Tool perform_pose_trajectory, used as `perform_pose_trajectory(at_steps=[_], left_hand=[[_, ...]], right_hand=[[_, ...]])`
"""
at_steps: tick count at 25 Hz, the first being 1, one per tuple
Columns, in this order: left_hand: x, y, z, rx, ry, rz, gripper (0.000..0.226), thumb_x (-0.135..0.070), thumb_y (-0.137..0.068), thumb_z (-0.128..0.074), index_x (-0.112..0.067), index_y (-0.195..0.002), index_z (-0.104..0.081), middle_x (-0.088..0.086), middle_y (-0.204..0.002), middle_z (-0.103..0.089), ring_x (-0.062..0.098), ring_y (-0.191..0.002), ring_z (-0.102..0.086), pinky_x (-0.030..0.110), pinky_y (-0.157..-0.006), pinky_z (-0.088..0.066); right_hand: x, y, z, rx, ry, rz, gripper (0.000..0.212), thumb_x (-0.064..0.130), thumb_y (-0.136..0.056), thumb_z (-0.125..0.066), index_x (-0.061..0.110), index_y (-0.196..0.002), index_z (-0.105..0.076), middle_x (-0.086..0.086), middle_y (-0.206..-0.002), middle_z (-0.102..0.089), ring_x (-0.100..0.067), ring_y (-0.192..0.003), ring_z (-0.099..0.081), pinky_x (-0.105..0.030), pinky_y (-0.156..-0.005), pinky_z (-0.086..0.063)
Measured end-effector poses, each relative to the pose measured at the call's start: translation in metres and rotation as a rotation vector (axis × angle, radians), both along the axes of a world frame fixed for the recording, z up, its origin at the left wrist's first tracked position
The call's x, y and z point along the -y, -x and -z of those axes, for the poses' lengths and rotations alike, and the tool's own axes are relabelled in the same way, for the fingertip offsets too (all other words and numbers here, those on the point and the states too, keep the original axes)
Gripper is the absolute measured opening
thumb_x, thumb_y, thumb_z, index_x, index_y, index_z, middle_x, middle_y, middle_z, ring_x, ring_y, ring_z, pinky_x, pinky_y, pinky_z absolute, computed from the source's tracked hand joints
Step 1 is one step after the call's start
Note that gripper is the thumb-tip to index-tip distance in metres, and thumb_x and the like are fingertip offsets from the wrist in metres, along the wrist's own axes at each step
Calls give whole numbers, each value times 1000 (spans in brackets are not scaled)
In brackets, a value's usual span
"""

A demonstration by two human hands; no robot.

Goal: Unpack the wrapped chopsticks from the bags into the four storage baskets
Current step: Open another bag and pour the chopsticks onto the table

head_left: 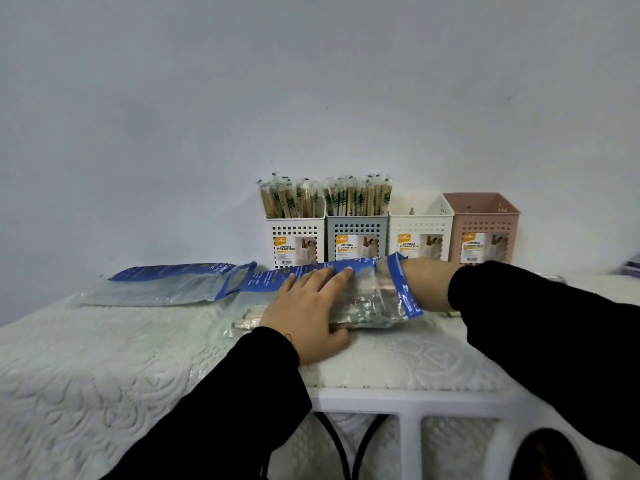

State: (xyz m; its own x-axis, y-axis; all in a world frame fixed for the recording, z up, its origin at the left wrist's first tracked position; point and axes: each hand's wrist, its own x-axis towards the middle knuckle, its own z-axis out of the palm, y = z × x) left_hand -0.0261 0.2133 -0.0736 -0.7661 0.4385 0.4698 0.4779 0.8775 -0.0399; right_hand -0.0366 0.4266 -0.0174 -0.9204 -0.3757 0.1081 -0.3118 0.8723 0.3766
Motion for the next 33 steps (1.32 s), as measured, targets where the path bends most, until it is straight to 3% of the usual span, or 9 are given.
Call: perform_pose_trajectory(at_steps=[4, 7, 10, 13, 16, 20, 24, 30, 33], left_hand=[[-40, -13, -1, -20, -2, 30, 95, -49, -76, -54, -34, -152, 0, 2, -159, -17, 23, -145, -20, 47, -118, -17], [-66, -23, 1, -61, 6, 20, 94, -56, -75, -50, -36, -152, 0, 3, -160, -16, 25, -145, -19, 50, -116, -20], [-70, -25, 4, 37, 3, -55, 81, -54, -83, -43, -40, -151, -1, 2, -161, -14, 27, -144, -22, 51, -115, -24], [-70, -28, 3, 162, -16, -145, 76, -51, -87, -38, -43, -150, 3, 3, -157, -23, 28, -138, -33, 48, -112, -32], [-79, -28, -2, 209, 25, -250, 73, -48, -88, -36, -42, -150, 1, 5, -147, -37, 29, -132, -40, 51, -109, -33], [-109, -33, -16, 380, 50, -438, 76, -38, -86, -45, -39, -152, -7, 12, -159, -18, 36, -142, -26, 58, -114, -22], [-144, -39, -26, 496, 68, -635, 79, -50, -87, -43, -30, -154, -7, 13, -162, -3, 38, -147, -9, 61, -115, -12], [-212, -46, -12, -10, 57, -186, 75, -50, -91, -41, -21, -153, -10, 10, -163, 0, 29, -149, 0, 54, -119, 0], [-240, -30, -5, 126, 35, -77, 63, -55, -95, -35, -39, -152, -11, 4, -164, 3, 30, -149, 3, 54, -119, -2]], right_hand=[[-9, -7, 9, -44, 83, -73, 35, 19, -97, -44, 17, -132, -48, -5, -132, -55, -19, -115, -56, -22, -91, -39], [-29, -8, 12, -59, 172, -107, 36, 22, -92, -51, 20, -128, -51, -5, -124, -62, -20, -104, -62, -30, -91, -49], [-64, -22, 15, -3, 329, -52, 57, 21, -89, -52, 34, -142, -36, 1, -140, -51, -23, -119, -55, -36, -99, -46], [-111, -36, 18, 60, 396, -11, 67, 14, -90, -47, 41, -147, -25, 7, -152, -35, -19, -136, -39, -28, -112, -30], [-158, -40, 25, 90, 463, 44, 70, 12, -89, -48, 49, -144, -25, 10, -154, -31, -15, -139, -34, -25, -115, -24], [-205, -40, 34, 52, 506, 106, 74, 13, -82, -49, 60, -136, -29, 7, -149, -39, -17, -133, -42, -32, -115, -28], [-237, -41, 38, -25, 462, 164, 72, 14, -83, -46, 63, -134, -29, 8, -136, -49, -19, -123, -47, -36, -107, -35], [-249, -29, 54, -165, 516, 161, 74, 11, -79, -49, 52, -138, -33, 7, -127, -43, -20, -118, -37, -36, -99, -32], [-251, -27, 57, -170, 674, 155, 69, 12, -75, -54, 44, -135, -38, 7, -124, -44, -20, -120, -37, -38, -100, -30]])
